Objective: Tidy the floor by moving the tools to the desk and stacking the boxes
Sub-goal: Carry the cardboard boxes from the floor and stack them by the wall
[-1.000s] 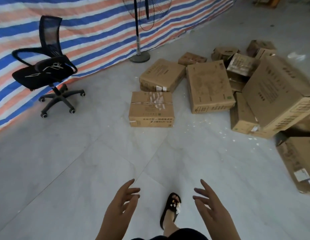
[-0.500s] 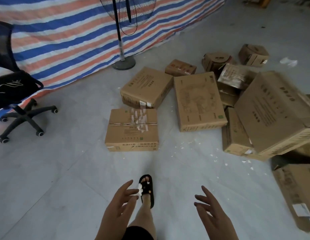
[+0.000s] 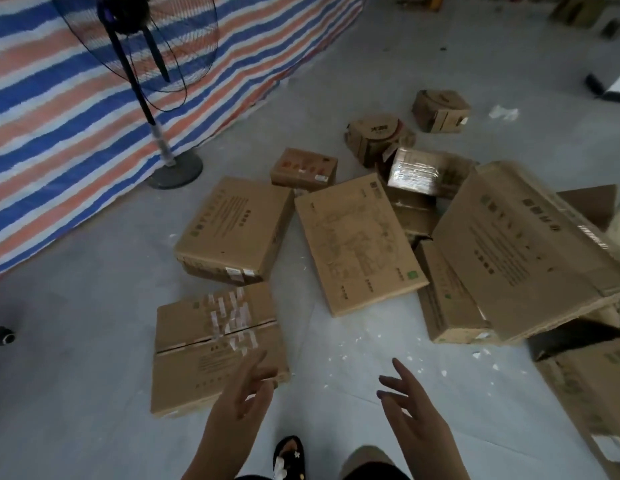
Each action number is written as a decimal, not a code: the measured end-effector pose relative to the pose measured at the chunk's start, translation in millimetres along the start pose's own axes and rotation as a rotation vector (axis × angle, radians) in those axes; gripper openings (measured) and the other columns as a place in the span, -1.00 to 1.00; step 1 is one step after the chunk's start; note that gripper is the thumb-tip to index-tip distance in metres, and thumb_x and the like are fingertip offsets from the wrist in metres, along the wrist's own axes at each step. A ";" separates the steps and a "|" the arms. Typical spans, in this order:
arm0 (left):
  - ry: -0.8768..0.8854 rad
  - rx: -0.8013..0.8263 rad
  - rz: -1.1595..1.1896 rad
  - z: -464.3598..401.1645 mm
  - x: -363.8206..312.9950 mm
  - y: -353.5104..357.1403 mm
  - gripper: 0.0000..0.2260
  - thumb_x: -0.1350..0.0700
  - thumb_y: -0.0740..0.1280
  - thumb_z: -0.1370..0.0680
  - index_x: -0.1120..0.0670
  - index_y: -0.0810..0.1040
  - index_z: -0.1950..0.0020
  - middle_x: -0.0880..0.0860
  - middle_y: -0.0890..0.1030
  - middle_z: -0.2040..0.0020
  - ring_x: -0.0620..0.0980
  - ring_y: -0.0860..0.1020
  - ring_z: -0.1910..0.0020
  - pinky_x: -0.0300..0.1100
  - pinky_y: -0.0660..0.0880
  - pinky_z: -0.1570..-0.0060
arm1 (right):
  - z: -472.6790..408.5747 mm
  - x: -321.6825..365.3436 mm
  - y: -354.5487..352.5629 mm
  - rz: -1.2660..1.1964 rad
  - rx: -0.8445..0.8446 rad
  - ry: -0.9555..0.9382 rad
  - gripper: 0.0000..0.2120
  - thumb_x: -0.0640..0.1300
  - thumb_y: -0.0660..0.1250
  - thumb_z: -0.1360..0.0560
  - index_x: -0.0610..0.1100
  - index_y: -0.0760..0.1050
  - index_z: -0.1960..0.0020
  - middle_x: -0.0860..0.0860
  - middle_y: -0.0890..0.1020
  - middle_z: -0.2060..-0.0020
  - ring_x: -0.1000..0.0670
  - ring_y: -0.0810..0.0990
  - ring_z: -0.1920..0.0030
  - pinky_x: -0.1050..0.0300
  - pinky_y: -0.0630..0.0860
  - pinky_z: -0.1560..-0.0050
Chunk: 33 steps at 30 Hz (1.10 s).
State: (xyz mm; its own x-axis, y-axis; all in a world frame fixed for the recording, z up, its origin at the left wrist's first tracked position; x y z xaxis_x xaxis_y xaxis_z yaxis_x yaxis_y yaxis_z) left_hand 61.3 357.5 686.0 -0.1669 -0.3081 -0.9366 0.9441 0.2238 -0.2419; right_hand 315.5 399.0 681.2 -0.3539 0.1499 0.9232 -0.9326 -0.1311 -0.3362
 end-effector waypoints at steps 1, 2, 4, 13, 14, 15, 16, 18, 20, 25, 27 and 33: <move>-0.007 0.017 -0.010 -13.8 -2.5 4.7 -0.62 0.30 0.26 -0.54 -0.17 0.43 -0.17 -0.08 0.65 0.02 -0.16 0.62 0.03 -0.25 0.53 0.00 | -12.7 0.0 -2.7 0.002 -0.010 0.019 -0.27 -0.28 0.33 -0.48 0.64 0.29 -0.03 0.41 0.56 -0.01 0.26 0.61 0.03 0.48 0.47 0.04; -0.014 0.036 -0.018 -27.5 -4.9 9.8 -0.62 0.30 0.27 -0.54 -0.16 0.43 -0.18 -0.07 0.65 0.01 -0.18 0.62 0.05 -0.30 0.53 0.03 | -25.6 -0.8 -7.2 0.002 -0.021 0.041 -0.26 -0.29 0.32 -0.48 0.64 0.29 -0.03 0.39 0.57 -0.01 0.26 0.62 0.03 0.47 0.48 0.04; -0.042 0.070 -0.022 -57.8 -10.9 20.5 -0.63 0.30 0.27 -0.54 -0.14 0.43 -0.19 -0.06 0.64 -0.01 -0.18 0.62 0.05 -0.36 0.51 0.09 | -52.8 -5.0 -19.7 0.013 -0.052 0.075 -0.26 -0.31 0.32 -0.48 0.62 0.31 -0.05 0.27 0.64 0.02 0.25 0.61 0.04 0.48 0.48 0.08; -0.053 0.106 -0.016 -220.5 -53.1 134.9 -0.63 0.33 0.27 -0.54 -0.15 0.44 -0.13 -0.02 0.64 0.02 -0.18 0.62 0.03 -0.36 0.48 0.10 | -218.5 -43.1 -110.8 -0.005 -0.096 0.172 -0.52 -0.29 0.29 -0.51 0.27 0.32 -0.17 0.48 0.53 0.01 0.35 0.57 0.06 0.55 0.43 0.15; -0.060 0.106 -0.021 -238.8 -57.2 154.0 -0.64 0.31 0.27 -0.54 -0.16 0.44 -0.13 -0.02 0.64 0.02 -0.14 0.62 0.03 -0.34 0.49 0.09 | -241.0 -47.4 -126.0 -0.007 -0.083 0.187 -0.53 -0.28 0.28 -0.52 0.26 0.31 -0.17 0.43 0.57 0.03 0.36 0.57 0.07 0.54 0.44 0.15; -0.077 0.108 -0.024 -256.9 -63.3 173.9 -0.64 0.30 0.27 -0.54 -0.16 0.43 -0.14 -0.02 0.64 0.01 -0.08 0.62 0.01 -0.35 0.50 0.09 | -261.9 -49.1 -143.1 -0.002 -0.073 0.212 -0.54 -0.27 0.28 -0.52 0.25 0.31 -0.18 0.36 0.62 0.05 0.38 0.57 0.08 0.54 0.44 0.16; -0.099 0.118 -0.019 -283.5 -68.9 202.7 -0.66 0.28 0.26 -0.55 -0.15 0.43 -0.15 -0.03 0.63 -0.01 -0.05 0.61 0.00 -0.35 0.51 0.08 | -291.5 -55.2 -167.2 0.016 -0.066 0.231 -0.55 -0.26 0.28 -0.52 0.25 0.30 -0.18 0.32 0.63 0.06 0.40 0.56 0.09 0.53 0.44 0.16; -0.135 0.152 -0.022 -309.0 -80.9 237.4 -0.69 0.23 0.25 -0.56 -0.14 0.41 -0.18 -0.08 0.61 -0.05 -0.05 0.60 -0.02 -0.32 0.50 0.05 | -324.2 -62.6 -193.8 0.052 -0.057 0.258 -0.57 -0.23 0.28 -0.52 0.24 0.31 -0.19 0.32 0.63 0.05 0.42 0.54 0.07 0.53 0.45 0.15; -0.166 0.197 -0.059 -349.1 -82.4 285.4 -0.72 0.17 0.24 -0.58 -0.16 0.39 -0.21 -0.13 0.59 -0.06 -0.11 0.59 -0.03 -0.33 0.49 0.04 | -370.7 -81.3 -223.9 0.083 -0.031 0.314 -0.60 -0.21 0.29 -0.53 0.16 0.32 -0.25 0.29 0.61 0.03 0.43 0.53 0.06 0.53 0.45 0.17; -0.259 0.255 -0.158 -455.4 -55.3 390.0 -0.76 0.10 0.24 -0.59 -0.11 0.36 -0.24 -0.18 0.52 -0.02 -0.26 0.51 0.01 -0.51 0.41 0.16 | -488.4 -148.6 -252.2 0.191 0.034 0.410 -0.58 -0.26 0.29 -0.52 -0.07 0.34 -0.35 0.10 0.58 0.07 0.23 0.58 0.14 0.53 0.40 0.21; -0.249 0.262 -0.229 -498.1 -19.6 431.8 -0.72 0.08 0.23 -0.59 -0.05 0.38 -0.31 -0.16 0.52 -0.05 -0.22 0.51 -0.05 -0.43 0.43 0.05 | -540.5 -195.0 -248.1 0.205 0.008 0.453 -0.63 -0.27 0.28 -0.53 -0.15 0.38 -0.32 -0.03 0.59 0.08 0.11 0.56 0.15 0.56 0.38 0.28; 0.040 0.432 -0.755 -571.7 130.9 566.8 -0.38 -0.24 0.07 -0.42 -0.05 0.23 -0.45 0.00 0.38 -0.37 0.00 0.35 -0.36 -0.01 0.36 -0.33 | -687.2 -401.3 -204.5 0.189 -0.055 0.566 -0.75 -0.14 0.19 -0.59 -0.12 0.45 -0.25 -0.01 0.56 0.06 0.11 0.49 0.20 0.39 0.36 0.27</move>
State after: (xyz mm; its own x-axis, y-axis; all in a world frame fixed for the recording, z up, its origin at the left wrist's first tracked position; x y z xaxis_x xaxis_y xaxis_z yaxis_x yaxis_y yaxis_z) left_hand 412.1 972.7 281.3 -0.7938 -0.1977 -0.5751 0.6009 -0.4002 -0.6919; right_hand 599.7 1039.0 251.4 -0.4825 0.6296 0.6090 -0.8469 -0.1579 -0.5078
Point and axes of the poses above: each hand's wrist, its own z-axis away from the middle knuckle, its own y-axis out of the palm, x = y × z, the point moved 6 cm from there along -z, towards the middle knuckle
